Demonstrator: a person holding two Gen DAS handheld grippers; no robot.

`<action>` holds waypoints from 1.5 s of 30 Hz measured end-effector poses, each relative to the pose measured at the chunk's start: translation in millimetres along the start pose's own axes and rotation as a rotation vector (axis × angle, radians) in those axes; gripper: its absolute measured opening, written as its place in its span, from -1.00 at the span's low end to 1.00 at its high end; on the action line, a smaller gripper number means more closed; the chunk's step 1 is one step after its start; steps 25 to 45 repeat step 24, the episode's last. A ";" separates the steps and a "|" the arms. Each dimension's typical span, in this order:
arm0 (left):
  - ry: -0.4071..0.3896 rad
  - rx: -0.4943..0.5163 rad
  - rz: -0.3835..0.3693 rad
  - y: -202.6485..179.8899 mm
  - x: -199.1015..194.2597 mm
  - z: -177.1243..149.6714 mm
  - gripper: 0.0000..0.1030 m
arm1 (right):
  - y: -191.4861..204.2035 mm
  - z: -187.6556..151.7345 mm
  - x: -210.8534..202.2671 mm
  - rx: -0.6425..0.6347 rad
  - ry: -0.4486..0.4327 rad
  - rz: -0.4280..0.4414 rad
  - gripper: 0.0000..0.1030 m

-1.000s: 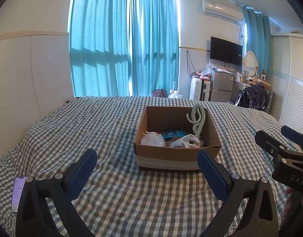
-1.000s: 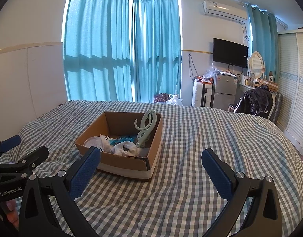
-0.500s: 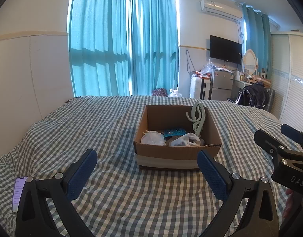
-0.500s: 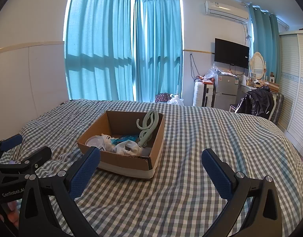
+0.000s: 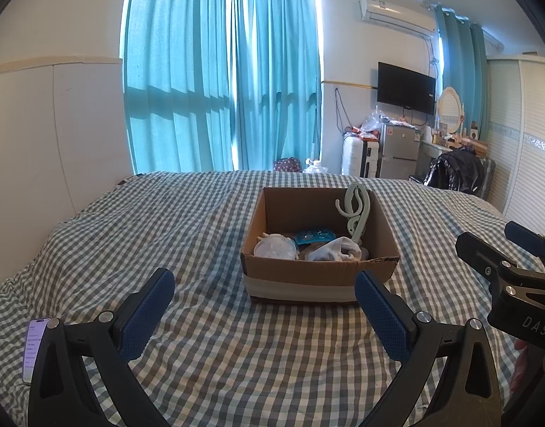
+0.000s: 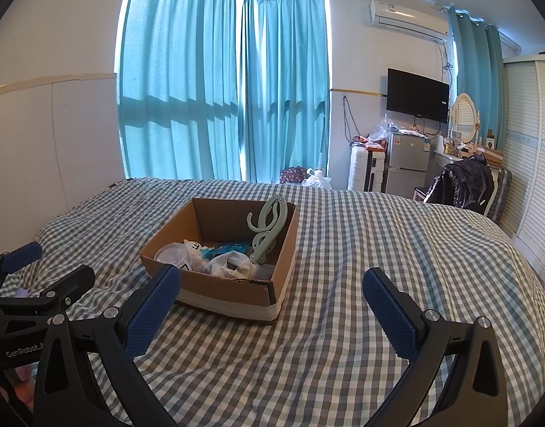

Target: Organize objects

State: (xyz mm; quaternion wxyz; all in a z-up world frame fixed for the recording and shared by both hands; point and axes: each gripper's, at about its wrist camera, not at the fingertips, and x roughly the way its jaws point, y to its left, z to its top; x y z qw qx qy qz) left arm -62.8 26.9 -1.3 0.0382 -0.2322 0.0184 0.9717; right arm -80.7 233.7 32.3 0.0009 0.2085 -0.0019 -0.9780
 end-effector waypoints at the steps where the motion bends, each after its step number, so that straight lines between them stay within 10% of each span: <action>1: 0.001 0.002 0.000 0.0 0.1 -0.3 1.00 | 0.0 -0.1 0.2 0.000 0.001 0.001 1.00; 45: 0.007 0.003 -0.005 1.4 1.4 -2.0 1.00 | 0.5 -4.1 2.6 -0.002 0.006 0.003 1.00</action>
